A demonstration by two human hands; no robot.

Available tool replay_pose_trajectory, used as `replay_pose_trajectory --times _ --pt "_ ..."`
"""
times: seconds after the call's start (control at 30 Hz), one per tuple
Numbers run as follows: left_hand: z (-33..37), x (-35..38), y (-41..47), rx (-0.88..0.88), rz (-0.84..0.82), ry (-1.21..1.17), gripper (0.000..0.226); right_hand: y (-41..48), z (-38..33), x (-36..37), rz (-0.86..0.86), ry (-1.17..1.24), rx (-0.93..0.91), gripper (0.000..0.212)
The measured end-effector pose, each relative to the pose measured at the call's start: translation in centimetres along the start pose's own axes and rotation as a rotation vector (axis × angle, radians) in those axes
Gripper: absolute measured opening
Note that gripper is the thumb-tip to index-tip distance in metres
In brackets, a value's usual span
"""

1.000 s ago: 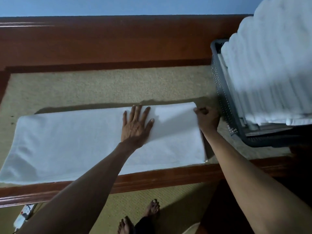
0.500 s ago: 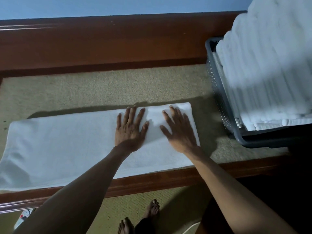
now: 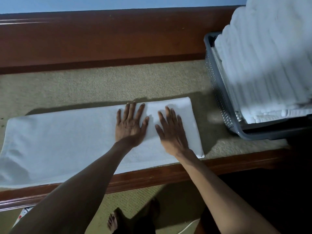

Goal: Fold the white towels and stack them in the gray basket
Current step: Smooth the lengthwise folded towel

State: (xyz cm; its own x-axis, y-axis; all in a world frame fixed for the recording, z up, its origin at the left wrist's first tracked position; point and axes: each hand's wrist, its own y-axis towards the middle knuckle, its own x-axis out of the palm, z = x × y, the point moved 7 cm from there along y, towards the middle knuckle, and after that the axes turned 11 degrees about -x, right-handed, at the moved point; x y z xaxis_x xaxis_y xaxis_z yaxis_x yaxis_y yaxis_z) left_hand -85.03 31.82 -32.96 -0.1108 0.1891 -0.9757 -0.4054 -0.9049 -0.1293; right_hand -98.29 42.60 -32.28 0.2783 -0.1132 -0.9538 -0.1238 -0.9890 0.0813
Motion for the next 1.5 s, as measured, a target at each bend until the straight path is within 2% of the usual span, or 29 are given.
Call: replay_pose_trajectory --times 0.1,0.2,0.27,0.4,0.47,0.57,0.77,0.93,1.0,1.13,1.2,1.33,1.4,1.5 --pt "0.0 0.0 0.0 0.006 -0.017 -0.008 0.065 -1.6 2.1 -0.1 -0.024 -0.088 0.011 0.063" --pt "0.1 -0.1 0.0 -0.002 -0.044 -0.015 0.066 -2.4 4.4 -1.2 -0.001 -0.138 0.238 0.067" --pt "0.0 0.0 -0.1 -0.006 -0.071 -0.016 0.065 -1.4 3.6 -1.6 0.057 -0.115 0.337 0.067" --pt "-0.2 0.1 0.1 0.042 -0.108 -0.078 0.063 2.6 -2.9 -1.2 0.197 0.04 0.16 0.056" --pt "-1.4 -0.2 -0.1 0.075 -0.104 -0.111 0.061 3.0 -5.0 0.4 0.191 0.115 0.159 0.054" --pt "-5.8 -1.0 -1.1 0.065 -0.103 -0.072 0.064 2.3 -5.5 1.8 0.14 0.033 0.206 0.056" --pt "-20.6 -3.9 -2.3 -0.139 -0.068 -0.034 0.067 2.6 -5.9 2.3 0.051 -0.067 0.246 0.064" --pt "-31.1 -5.6 -4.0 -0.274 -0.012 -0.07 0.066 3.8 -8.4 2.9 0.062 -0.09 0.399 0.066" --pt "-33.7 -5.9 -4.9 -0.292 0.007 -0.085 0.066 5.5 -12.3 3.9 0.066 -0.06 0.352 0.067" --pt "-36.7 -6.2 -7.0 -0.3 -0.005 -0.09 0.067 8.3 -22.5 6.7 0.032 -0.03 0.073 0.062" --pt "-38.0 -6.3 -8.0 -0.307 -0.03 -0.126 0.068 8.2 -25.8 8.0 0.014 -0.03 0.04 0.06" --pt "-40.0 -6.5 -8.6 -0.331 -0.106 -0.153 0.074 7.0 -27.0 8.6 0.02 -0.107 0.077 0.059" --pt "-39.5 -7.8 -7.6 -0.331 -0.073 -0.137 0.08 7.0 -26.9 8.7 0.035 -0.09 0.077 0.06" --pt "-36.3 -9.3 -5.0 -0.227 -0.017 -0.134 0.075 7.0 -27.1 8.9 0.049 -0.109 0.079 0.06"
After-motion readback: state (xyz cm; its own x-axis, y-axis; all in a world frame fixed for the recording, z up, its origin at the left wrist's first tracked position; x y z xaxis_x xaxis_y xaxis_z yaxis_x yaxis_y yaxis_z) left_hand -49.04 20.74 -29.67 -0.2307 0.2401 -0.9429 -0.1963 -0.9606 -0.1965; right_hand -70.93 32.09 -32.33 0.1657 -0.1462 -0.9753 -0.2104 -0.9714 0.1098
